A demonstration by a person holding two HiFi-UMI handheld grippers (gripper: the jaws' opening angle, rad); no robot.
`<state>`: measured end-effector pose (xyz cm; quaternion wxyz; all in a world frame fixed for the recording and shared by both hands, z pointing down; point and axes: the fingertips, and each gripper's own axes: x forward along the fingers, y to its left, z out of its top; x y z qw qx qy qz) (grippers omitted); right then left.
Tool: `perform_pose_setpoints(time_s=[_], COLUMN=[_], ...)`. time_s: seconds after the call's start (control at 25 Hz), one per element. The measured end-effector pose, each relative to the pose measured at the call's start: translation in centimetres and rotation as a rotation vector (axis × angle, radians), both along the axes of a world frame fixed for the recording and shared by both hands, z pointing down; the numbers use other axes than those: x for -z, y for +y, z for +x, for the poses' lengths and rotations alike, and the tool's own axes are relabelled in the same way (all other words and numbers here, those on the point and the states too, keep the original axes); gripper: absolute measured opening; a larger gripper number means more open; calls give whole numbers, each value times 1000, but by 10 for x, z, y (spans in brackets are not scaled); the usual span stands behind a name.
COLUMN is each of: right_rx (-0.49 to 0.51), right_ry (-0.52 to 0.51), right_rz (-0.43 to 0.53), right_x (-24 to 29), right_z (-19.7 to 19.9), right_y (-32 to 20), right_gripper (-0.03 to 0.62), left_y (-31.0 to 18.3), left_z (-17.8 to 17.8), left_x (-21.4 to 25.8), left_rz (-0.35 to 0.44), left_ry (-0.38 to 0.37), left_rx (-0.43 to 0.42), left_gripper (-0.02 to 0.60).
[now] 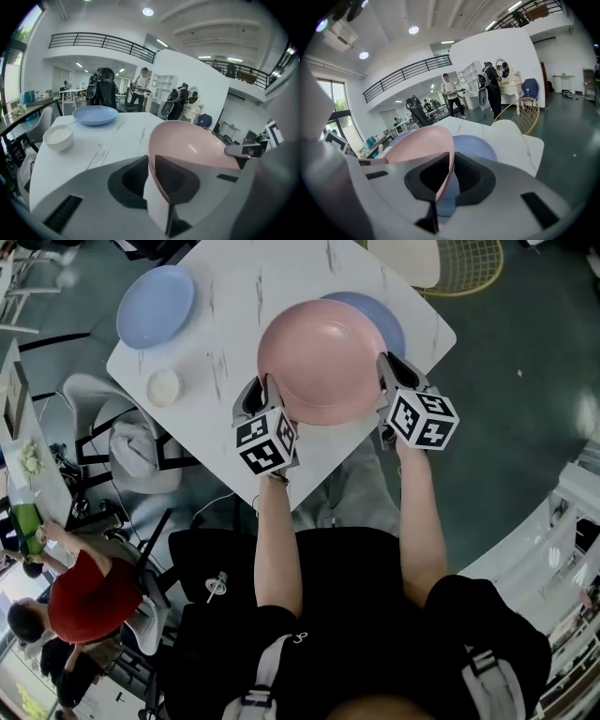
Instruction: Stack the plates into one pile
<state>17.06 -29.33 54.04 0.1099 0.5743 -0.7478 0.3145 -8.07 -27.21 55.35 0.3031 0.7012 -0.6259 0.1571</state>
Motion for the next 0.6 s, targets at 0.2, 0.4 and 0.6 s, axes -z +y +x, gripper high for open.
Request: perform_pose_setpoints(time_s=[0.2,0.4,0.6], right_rx=[33,64,79], right_ry=[2,-6,-12], right_rz=[-42,-61,-70], right_x=[-19,-32,-40], right_z=[19,34,51], right_y=[-26,-45,-59], right_gripper=[41,41,39], left_y=[-13,-21,-36], left_z=[20,37,54], left_x=[-21,-35,-36], left_rz=[-52,-82,-86], left_ry=[-26,-32,-53], left_rx=[29,44,27], left_gripper=[60,61,63])
